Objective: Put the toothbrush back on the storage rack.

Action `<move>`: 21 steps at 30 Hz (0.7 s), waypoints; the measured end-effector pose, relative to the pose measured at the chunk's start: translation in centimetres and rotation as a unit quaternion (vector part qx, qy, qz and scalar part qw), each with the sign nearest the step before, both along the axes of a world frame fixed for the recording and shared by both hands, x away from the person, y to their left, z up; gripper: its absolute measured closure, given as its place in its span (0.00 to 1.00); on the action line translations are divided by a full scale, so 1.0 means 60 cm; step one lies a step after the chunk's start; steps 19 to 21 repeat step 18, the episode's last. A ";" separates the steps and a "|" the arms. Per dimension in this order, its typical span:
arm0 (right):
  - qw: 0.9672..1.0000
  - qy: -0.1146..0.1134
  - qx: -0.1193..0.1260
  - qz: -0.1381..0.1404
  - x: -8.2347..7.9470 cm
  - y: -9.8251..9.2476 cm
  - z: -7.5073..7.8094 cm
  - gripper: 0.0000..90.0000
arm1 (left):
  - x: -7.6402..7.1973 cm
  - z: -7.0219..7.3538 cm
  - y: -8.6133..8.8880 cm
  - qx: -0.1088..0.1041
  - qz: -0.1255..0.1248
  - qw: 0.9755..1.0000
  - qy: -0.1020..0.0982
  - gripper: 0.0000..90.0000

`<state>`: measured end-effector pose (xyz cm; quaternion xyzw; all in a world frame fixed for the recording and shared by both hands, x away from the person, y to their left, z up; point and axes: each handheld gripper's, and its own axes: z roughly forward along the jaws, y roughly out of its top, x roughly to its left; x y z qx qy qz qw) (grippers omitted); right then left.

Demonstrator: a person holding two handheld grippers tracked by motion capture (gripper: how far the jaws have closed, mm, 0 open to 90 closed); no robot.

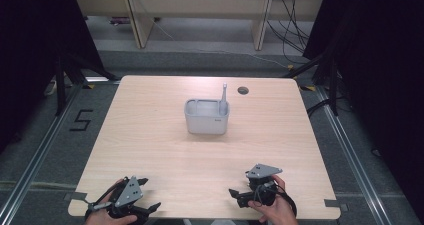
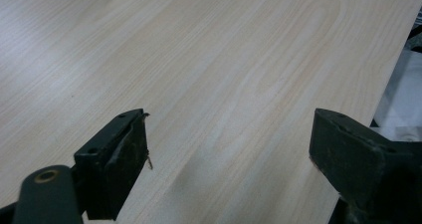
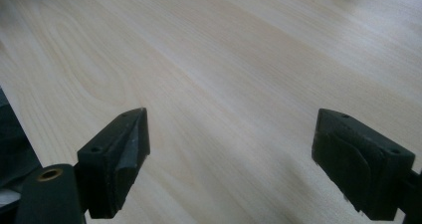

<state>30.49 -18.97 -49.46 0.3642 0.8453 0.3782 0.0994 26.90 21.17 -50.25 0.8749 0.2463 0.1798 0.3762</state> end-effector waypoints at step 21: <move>1.000 -0.006 -0.002 -0.006 0.001 -0.002 0.000 0.18 | 0.000 -0.001 -0.001 -0.002 0.002 1.000 -0.002 0.16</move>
